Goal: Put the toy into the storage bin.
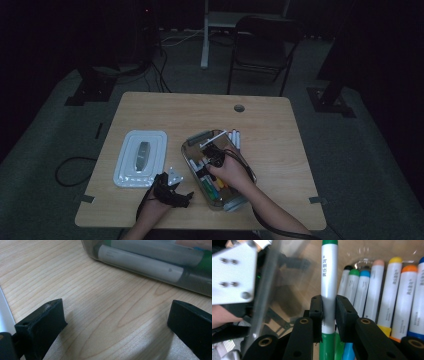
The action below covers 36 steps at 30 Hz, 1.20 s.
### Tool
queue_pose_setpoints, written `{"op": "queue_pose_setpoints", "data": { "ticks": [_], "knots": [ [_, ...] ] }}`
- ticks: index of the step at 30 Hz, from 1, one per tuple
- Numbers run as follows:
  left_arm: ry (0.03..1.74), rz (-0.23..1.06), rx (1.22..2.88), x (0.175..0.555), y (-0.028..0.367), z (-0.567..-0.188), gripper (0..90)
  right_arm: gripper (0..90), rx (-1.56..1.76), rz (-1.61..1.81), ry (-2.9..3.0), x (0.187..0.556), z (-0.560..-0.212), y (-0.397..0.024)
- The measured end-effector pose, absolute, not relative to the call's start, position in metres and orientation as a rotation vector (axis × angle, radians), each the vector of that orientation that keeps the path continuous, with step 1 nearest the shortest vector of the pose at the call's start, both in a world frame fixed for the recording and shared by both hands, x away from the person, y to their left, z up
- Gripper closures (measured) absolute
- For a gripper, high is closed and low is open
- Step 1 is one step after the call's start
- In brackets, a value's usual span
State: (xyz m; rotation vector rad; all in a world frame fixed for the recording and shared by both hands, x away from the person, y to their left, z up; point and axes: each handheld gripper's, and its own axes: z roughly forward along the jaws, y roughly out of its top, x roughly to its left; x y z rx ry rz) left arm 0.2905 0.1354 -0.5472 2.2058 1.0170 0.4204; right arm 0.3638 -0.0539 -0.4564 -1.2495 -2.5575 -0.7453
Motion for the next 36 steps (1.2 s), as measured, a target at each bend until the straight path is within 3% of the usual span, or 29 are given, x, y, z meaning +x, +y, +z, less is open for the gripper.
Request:
{"op": "queue_pose_setpoints", "data": {
  "ticks": [8,14,23,28,36],
  "knots": [
    [1.017,0.42,2.205,0.291,0.135,-0.547,1.9,72.4,-1.234,-0.647,-2.547,0.366,-0.47,-0.048],
    [1.017,0.421,2.206,0.291,0.135,-0.547,1.9,68.1,-1.223,-0.721,-2.568,0.366,-0.459,-0.058],
    [1.017,0.42,2.207,0.291,0.135,-0.547,1.9,56.6,-1.208,-1.138,-2.544,0.359,-0.409,-0.112],
    [1.017,0.42,2.207,0.291,0.135,-0.547,1.9,56.1,-1.291,-1.345,-2.545,0.361,-0.388,-0.149],
    [1.017,0.422,2.205,0.291,0.135,-0.547,1.9,54.2,-1.502,-1.443,-2.532,0.377,-0.393,-0.197]
  ]
}}
